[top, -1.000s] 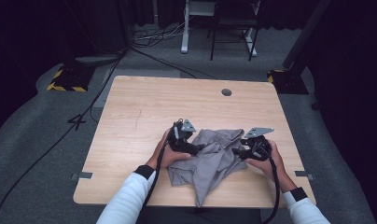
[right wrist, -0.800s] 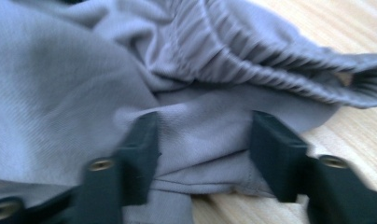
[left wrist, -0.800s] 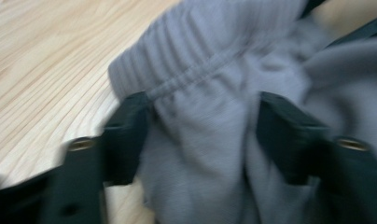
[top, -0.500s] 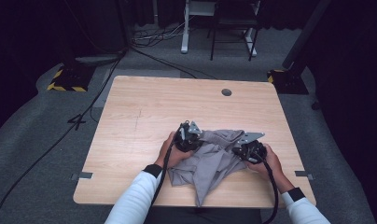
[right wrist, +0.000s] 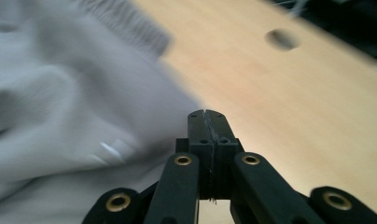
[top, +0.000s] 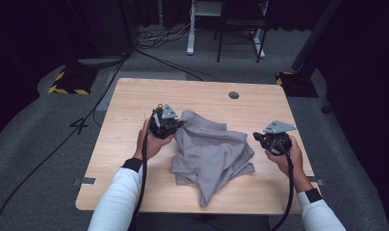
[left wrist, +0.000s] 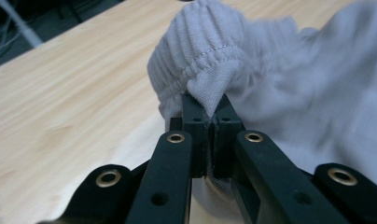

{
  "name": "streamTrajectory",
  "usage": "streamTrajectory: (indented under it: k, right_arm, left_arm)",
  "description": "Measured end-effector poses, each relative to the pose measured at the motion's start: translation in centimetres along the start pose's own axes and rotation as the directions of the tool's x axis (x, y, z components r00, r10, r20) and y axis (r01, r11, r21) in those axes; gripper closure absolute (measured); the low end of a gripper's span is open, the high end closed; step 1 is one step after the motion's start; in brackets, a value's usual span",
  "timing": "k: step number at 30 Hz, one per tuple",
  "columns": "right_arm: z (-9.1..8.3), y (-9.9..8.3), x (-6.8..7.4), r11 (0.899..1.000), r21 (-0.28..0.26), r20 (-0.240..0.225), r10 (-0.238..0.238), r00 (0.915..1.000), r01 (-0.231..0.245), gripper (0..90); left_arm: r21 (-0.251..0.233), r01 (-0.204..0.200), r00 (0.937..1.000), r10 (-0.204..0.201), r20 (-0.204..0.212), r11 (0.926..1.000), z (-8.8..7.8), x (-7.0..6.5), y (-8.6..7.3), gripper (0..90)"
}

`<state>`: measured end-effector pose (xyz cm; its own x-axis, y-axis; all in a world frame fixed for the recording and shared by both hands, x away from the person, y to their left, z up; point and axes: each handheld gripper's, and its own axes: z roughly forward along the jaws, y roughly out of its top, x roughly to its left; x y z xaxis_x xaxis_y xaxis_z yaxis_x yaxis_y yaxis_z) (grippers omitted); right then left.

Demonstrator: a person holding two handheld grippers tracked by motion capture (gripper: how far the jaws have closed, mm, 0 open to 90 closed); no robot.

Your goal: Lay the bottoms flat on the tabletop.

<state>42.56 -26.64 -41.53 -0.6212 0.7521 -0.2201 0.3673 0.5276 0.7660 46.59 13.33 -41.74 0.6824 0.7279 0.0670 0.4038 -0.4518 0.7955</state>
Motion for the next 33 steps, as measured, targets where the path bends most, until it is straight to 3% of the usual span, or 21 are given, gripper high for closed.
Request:
streamTrajectory:
  k: [3, 5, 7, 10, 11, 12, 13, 14, 16, 17, 18, 20, 21, 23, 25, 27, 29, 30, 31, 33]
  right_arm:
    - [0.9, 1.4, -1.4, 0.999, -0.025, 0.048, 0.038, 0.9981, -0.037, 89.3]
    - [2.0, 1.7, -1.9, 0.997, -0.027, 0.04, 0.076, 0.9963, -0.075, 89.0]
    - [3.1, 1.7, -1.5, 0.996, -0.006, 0.039, 0.088, 0.9954, -0.087, 83.0]
    - [3.8, 1.3, -0.2, 0.997, 0.019, -0.011, 0.074, 0.9972, -0.074, 67.5]
    - [3.7, 1.1, 0.3, 0.996, 0.018, -0.043, 0.09, 0.995, -0.089, 64.1]
    - [3.5, 0.9, 0.7, 0.995, 0.01, -0.105, 0.102, 0.9893, -0.101, 61.0]
    - [3.4, 0.8, 1.3, 0.995, 0.019, -0.155, 0.1, 0.9829, -0.098, 56.7]
    - [3.2, 0.6, 2.0, 0.996, 0.027, -0.172, 0.086, 0.9813, -0.083, 52.0]
    - [3.2, 0.2, 3.6, 0.997, 0.037, -0.249, 0.077, 0.9654, -0.07, 49.8]
    - [3.3, 0.1, 4.4, 0.997, 0.049, -0.259, 0.065, 0.9636, -0.054, 45.7]
    - [3.4, 0.0, 5.2, 0.998, 0.059, -0.264, 0.041, 0.9636, -0.026, 42.5]
    - [4.0, 0.1, 6.4, 0.997, 0.078, -0.301, 0.014, 0.9535, 0.011, 38.7]
    - [4.3, 0.1, 6.9, 0.996, 0.09, -0.292, 0.013, 0.9563, 0.014, 35.9]
    - [5.2, 0.2, 7.2, 0.993, 0.111, -0.284, 0.006, 0.9589, 0.026, 33.3]
    - [6.0, 0.1, 7.2, 0.991, 0.129, -0.297, 0.017, 0.9546, 0.023, 32.4]
    - [6.7, 0.0, 7.3, 0.986, 0.159, -0.283, 0.002, 0.959, 0.045, 39.1]
    - [7.2, -0.2, 7.3, 0.982, 0.174, -0.304, -0.011, 0.9525, 0.067, 52.4]
    - [7.4, -0.2, 7.3, 0.982, 0.172, -0.31, -0.017, 0.9507, 0.074, 60.4]
    - [7.4, -0.2, 7.4, 0.984, 0.164, -0.319, -0.018, 0.9477, 0.074, 69.0]
    - [7.2, -0.2, 7.8, 0.982, 0.153, -0.295, -0.063, 0.9533, 0.112, 80.4]
  left_arm:
    - [0.013, 0.041, 0.9982, -0.04, -0.044, 0.9991, 0.3, 1.3, -0.2, 86.1]
    - [0.021, 0.053, 0.9962, -0.052, -0.07, 0.9984, 0.8, 1.6, -0.5, 84.8]
    - [0.035, 0.093, 0.9901, -0.089, -0.108, 0.995, 1.2, 1.7, -0.9, 69.8]
    - [0.029, 0.135, 0.9854, -0.131, -0.109, 0.9905, 1.0, 1.4, -1.8, 45.8]
    - [0.012, 0.15, 0.9858, -0.148, -0.079, 0.9887, 0.6, 1.3, -2.3, 36.2]
    - [-0.002, 0.155, 0.987, -0.155, -0.043, 0.9879, 0.2, 1.1, -2.9, 34.6]
    - [0.007, 0.143, 0.9893, -0.143, -0.032, 0.9897, -0.2, 0.7, -3.5, 33.7]
    - [0.01, 0.123, 0.9919, -0.122, -0.034, 0.9924, -0.6, 0.2, -4.1, 32.0]
    - [0.007, 0.099, 0.9949, -0.099, 0.017, 0.995, -1.5, -0.8, -5.6, 32.1]
    - [0.01, 0.095, 0.9947, -0.095, 0.038, 0.9954, -1.8, -1.4, -6.4, 32.1]
    - [0.032, 0.064, 0.9972, -0.065, 0.038, 0.9974, -2.0, -1.9, -7.2, 32.6]
    - [0.036, 0.05, 0.9961, -0.053, 0.071, 0.9981, -2.3, -3.1, -8.7, 35.3]
    - [0.048, 0.049, 0.9932, -0.054, 0.103, 0.9976, -2.4, -3.4, -9.2, 38.3]
    - [0.07, 0.018, 0.9917, -0.026, 0.126, 0.9974, -2.7, -4.1, -9.6, 40.0]
    - [0.065, 0.045, 0.9775, -0.057, 0.203, 0.9969, -3.0, -4.6, -10.1, 40.8]
    - [0.077, 0.022, 0.9754, -0.039, 0.217, 0.9968, -2.9, -5.3, -10.3, 38.6]
    - [0.096, 0.029, 0.9689, -0.052, 0.242, 0.995, -2.3, -5.9, -10.4, 37.6]
    - [0.1, 0.021, 0.9689, -0.045, 0.243, 0.9948, -2.0, -6.1, -10.4, 37.7]
    - [0.107, 0.005, 0.9698, -0.031, 0.242, 0.9943, -1.7, -6.4, -10.4, 40.2]
    - [0.103, -0.002, 0.964, -0.026, 0.265, 0.9946, -1.3, -6.6, -10.3, 47.5]
